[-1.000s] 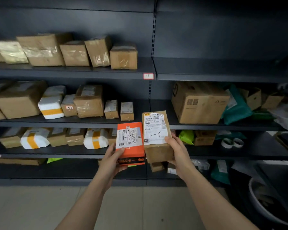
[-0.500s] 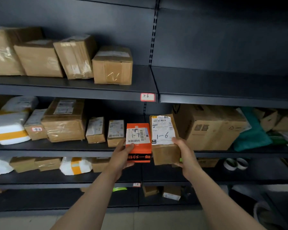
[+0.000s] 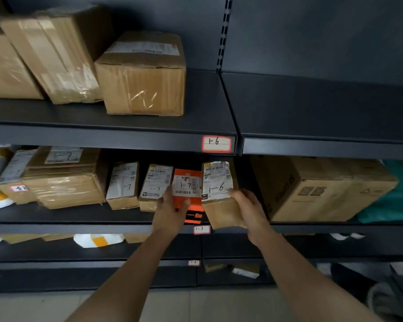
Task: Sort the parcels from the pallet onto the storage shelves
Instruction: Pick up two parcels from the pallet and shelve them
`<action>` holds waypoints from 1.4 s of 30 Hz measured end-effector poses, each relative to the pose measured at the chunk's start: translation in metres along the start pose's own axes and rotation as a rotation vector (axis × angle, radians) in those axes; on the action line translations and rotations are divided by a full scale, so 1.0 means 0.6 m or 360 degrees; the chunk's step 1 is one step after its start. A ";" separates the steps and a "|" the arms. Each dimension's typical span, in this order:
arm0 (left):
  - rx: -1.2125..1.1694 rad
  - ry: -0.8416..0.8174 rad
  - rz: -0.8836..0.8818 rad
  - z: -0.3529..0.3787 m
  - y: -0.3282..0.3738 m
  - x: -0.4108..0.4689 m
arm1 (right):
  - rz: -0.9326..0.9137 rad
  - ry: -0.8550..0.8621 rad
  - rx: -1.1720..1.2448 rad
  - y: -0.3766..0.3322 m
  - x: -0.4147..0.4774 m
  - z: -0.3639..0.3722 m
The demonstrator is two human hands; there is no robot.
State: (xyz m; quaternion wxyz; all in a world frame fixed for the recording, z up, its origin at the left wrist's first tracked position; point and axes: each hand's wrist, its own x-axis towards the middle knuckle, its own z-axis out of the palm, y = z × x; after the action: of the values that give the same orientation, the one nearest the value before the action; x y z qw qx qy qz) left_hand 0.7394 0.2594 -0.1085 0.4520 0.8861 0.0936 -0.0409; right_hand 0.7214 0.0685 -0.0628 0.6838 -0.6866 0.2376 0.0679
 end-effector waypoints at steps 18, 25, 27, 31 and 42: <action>0.0334 0.0277 0.0239 -0.014 0.001 -0.028 | 0.0054 -0.0109 0.0140 0.024 -0.022 0.018; -0.0443 -0.0062 0.0496 -0.009 0.042 -0.177 | -0.0085 -0.0273 0.0161 0.024 -0.117 -0.012; -0.0501 0.0012 0.0543 -0.009 0.050 -0.220 | -0.0148 -0.0360 0.0117 0.027 -0.152 -0.029; -0.0483 0.0227 0.0566 -0.016 0.057 -0.303 | -0.0318 -0.0530 -0.0035 0.025 -0.226 -0.062; -0.0470 0.0663 0.1060 -0.122 0.158 -0.410 | -0.1417 -0.0417 -0.0351 -0.036 -0.346 -0.076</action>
State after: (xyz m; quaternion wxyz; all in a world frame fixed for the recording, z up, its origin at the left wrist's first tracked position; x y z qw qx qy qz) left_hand 0.5172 0.2326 0.0488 0.5340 0.7830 -0.1038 0.3015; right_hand 0.5378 0.0716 0.0462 0.5935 -0.7759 -0.1766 -0.1208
